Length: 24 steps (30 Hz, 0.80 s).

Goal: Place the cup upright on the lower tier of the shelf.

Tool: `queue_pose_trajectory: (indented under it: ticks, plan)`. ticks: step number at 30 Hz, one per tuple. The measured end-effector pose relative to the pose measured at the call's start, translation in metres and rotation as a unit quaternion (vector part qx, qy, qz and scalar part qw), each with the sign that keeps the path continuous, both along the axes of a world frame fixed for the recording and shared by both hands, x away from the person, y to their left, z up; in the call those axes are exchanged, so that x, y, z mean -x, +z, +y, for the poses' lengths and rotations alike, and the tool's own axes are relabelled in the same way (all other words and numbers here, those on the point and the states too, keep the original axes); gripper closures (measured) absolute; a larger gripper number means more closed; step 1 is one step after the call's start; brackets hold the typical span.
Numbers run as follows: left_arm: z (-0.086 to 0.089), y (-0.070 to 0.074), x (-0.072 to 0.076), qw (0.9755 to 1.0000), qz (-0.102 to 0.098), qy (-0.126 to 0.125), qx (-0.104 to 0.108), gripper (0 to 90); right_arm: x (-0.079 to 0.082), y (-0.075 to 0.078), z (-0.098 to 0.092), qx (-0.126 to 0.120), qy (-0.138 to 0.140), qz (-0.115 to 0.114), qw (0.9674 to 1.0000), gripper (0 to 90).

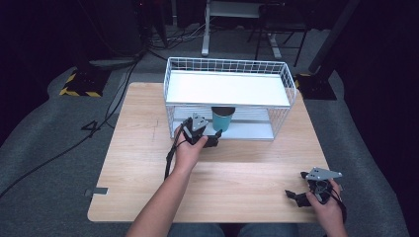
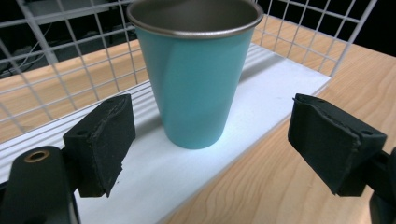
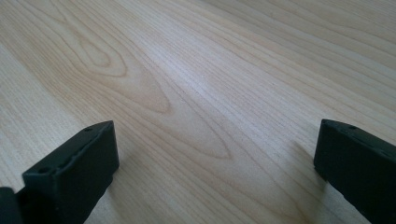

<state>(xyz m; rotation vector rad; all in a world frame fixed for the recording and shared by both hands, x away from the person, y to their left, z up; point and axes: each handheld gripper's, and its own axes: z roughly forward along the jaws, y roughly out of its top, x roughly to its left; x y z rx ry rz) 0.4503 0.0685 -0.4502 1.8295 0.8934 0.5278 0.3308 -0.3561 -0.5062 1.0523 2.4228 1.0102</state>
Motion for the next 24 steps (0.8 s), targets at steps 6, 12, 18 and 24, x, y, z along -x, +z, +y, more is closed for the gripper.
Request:
queue_pose_trajectory:
  ticks: [6, 12, 18, 24]
  plan:
    - [0.017, 0.013, 0.02, 1.0, -0.003, -0.005, -0.006, 15.7, -0.003, 0.0, 0.001, -0.001, 0.005, 0.0, 1.0, 0.1]
    - [0.037, 0.023, 0.039, 0.9999, 0.0, -0.011, -0.009, 15.7, -0.007, 0.0, 0.002, 0.0, 0.01, 0.001, 0.9999, 0.1]
    - [0.053, 0.026, 0.057, 0.9997, 0.002, -0.021, -0.008, 15.7, -0.007, 0.0, 0.002, 0.0, 0.01, 0.001, 0.9999, 0.1]
    - [0.063, 0.031, 0.072, 0.9991, 0.001, -0.041, -0.009, 15.7, -0.007, 0.0, 0.002, 0.0, 0.011, 0.001, 0.9999, 0.1]
